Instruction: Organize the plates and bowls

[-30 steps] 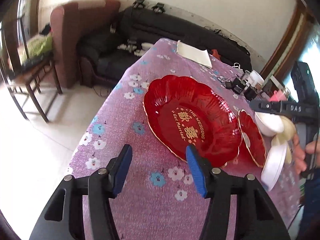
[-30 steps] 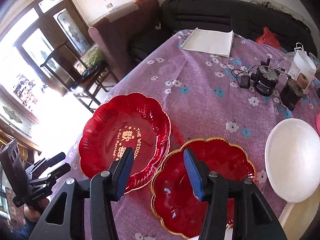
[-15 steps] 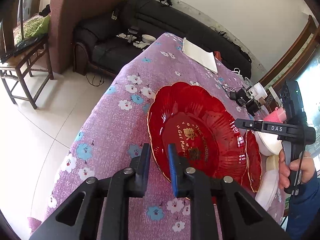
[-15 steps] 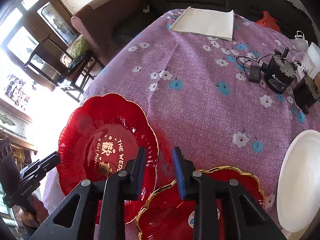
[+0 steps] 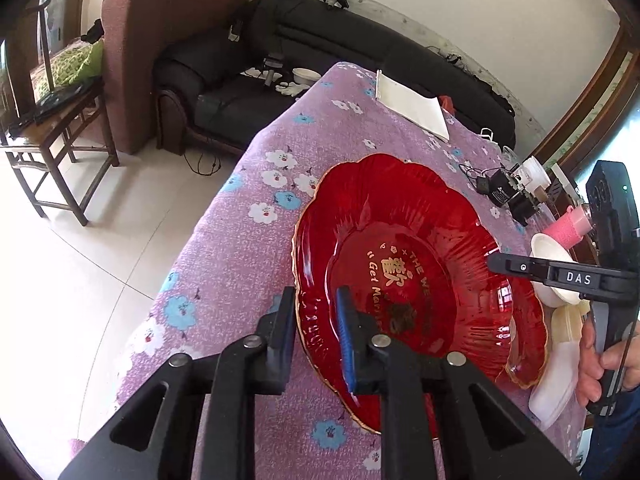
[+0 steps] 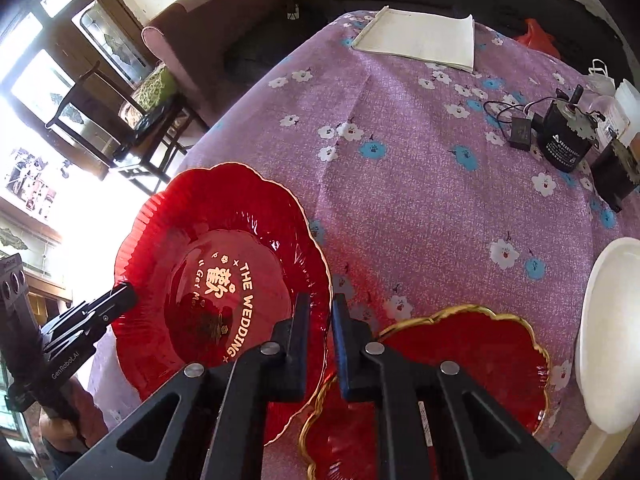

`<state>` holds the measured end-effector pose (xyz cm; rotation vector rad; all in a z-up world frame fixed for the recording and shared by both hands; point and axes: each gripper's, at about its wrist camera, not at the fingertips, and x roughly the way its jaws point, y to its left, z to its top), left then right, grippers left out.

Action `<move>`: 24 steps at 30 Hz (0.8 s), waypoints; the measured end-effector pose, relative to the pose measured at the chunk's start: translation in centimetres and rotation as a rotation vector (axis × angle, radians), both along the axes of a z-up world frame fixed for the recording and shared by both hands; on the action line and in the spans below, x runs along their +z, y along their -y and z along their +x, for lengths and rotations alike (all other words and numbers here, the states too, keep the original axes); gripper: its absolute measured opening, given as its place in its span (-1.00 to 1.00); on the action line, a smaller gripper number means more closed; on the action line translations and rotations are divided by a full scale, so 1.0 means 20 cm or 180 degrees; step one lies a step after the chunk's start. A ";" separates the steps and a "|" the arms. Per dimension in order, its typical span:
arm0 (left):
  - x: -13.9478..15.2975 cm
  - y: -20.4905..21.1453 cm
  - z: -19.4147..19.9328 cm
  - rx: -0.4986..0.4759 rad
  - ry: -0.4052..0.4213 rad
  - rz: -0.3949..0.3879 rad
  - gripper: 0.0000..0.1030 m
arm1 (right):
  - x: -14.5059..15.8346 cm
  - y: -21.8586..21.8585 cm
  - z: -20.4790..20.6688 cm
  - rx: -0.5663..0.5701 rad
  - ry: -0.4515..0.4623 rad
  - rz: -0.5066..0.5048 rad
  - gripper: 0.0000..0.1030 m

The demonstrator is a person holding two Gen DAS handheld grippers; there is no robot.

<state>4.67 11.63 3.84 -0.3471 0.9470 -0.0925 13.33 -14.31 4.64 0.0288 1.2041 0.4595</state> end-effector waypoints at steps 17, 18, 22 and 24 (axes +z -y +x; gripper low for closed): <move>0.04 -0.02 -0.50 -0.0055 0.0009 0.0103 -0.59 | -0.02 -0.05 -0.48 0.0268 -0.0090 0.0157 -0.75; 0.04 -0.01 -0.55 -0.0077 0.0034 0.0099 -0.59 | -0.03 -0.04 -0.52 0.0283 -0.0097 0.0166 -0.75; 0.03 0.03 -0.68 -0.0101 0.0046 0.0119 -0.56 | -0.05 0.02 -0.69 0.0329 -0.0094 0.0222 -0.72; 0.02 0.05 -0.72 -0.0117 0.0029 0.0104 -0.56 | -0.06 0.05 -0.77 0.0333 -0.0084 0.0240 -0.71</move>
